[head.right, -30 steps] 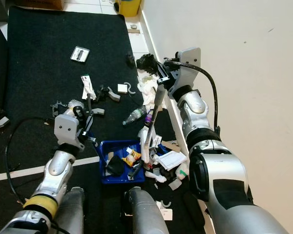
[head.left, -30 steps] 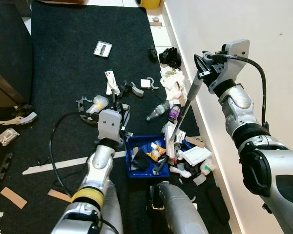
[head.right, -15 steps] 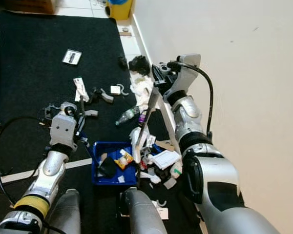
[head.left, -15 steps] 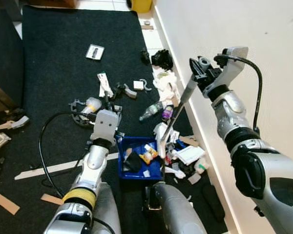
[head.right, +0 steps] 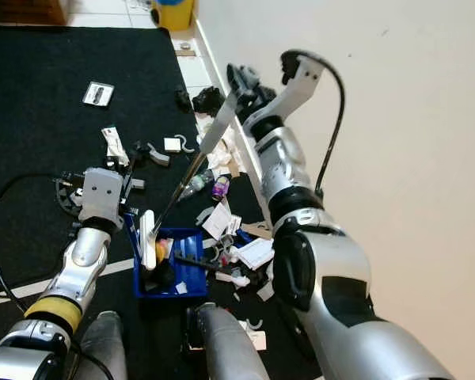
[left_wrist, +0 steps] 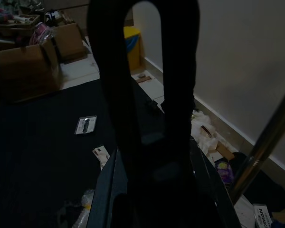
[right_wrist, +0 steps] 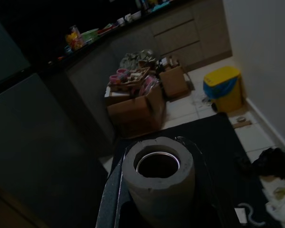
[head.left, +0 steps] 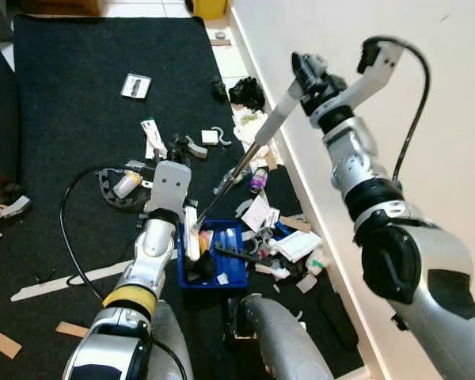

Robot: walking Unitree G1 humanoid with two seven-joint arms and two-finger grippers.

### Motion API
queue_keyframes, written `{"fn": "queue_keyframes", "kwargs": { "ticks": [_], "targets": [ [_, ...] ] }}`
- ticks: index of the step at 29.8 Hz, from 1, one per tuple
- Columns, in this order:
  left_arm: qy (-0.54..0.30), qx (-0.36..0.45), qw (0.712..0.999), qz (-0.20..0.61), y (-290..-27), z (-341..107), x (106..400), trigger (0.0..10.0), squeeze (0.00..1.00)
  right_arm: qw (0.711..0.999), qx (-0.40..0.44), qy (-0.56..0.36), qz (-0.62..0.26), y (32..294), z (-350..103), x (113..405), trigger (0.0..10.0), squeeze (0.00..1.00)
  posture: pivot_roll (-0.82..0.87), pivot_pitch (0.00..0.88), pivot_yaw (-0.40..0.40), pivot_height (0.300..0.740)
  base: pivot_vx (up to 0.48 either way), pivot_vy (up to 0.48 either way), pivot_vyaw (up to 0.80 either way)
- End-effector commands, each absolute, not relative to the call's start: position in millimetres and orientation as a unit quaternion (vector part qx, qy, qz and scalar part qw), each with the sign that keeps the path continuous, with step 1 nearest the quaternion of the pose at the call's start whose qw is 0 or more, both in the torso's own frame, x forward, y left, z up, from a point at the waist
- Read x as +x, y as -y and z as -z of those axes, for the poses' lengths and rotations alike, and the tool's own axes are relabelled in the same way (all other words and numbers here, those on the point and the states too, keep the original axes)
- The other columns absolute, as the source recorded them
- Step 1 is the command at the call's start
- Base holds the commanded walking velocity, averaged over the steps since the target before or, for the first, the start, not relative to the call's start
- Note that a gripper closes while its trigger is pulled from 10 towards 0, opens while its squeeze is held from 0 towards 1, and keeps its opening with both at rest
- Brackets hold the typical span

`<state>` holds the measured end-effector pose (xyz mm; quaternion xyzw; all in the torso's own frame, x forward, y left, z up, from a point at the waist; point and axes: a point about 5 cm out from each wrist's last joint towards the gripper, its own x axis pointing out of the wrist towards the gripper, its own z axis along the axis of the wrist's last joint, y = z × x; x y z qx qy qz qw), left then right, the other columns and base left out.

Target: Sweep floor

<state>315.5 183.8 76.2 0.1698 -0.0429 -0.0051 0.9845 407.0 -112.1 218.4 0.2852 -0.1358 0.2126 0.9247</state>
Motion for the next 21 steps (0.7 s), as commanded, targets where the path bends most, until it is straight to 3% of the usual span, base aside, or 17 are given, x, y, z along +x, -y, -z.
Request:
{"fn": "queue_keyframes", "kwargs": {
  "ticks": [1, 10, 15, 21],
  "targets": [
    [-0.037, 0.206, 0.977, -0.029, -213.3, -48.5, 298.8, 10.0, 0.00, 0.921, 0.290, 0.147, -0.214, 119.5, -225.8, 408.4, 10.0, 0.00, 0.07, 0.124, -0.210, 0.740, 0.000, 0.000, 0.00],
    [-0.003, 0.194, 0.978, -0.078, -247.8, -60.4, 287.2, 10.0, 0.00, 0.933, 0.219, 0.107, -0.266, 133.7, -236.5, 411.8, 10.0, 0.00, 0.09, 0.100, -0.202, 0.740, 0.000, 0.000, 0.00],
    [0.008, 0.185, 0.978, -0.095, -265.6, -62.4, 275.1, 10.0, 0.00, 0.955, 0.102, 0.107, -0.259, 157.6, -249.4, 413.0, 10.0, 0.00, 0.11, 0.086, -0.207, 0.740, 0.000, 0.000, 0.00],
    [-0.002, 0.197, 0.976, -0.095, -272.4, -58.9, 267.0, 10.0, 0.00, 0.957, 0.138, 0.134, -0.218, 177.6, -266.0, 414.7, 10.0, 0.00, 0.13, 0.077, -0.209, 0.740, 0.000, 0.000, 0.00]
  ]
}}
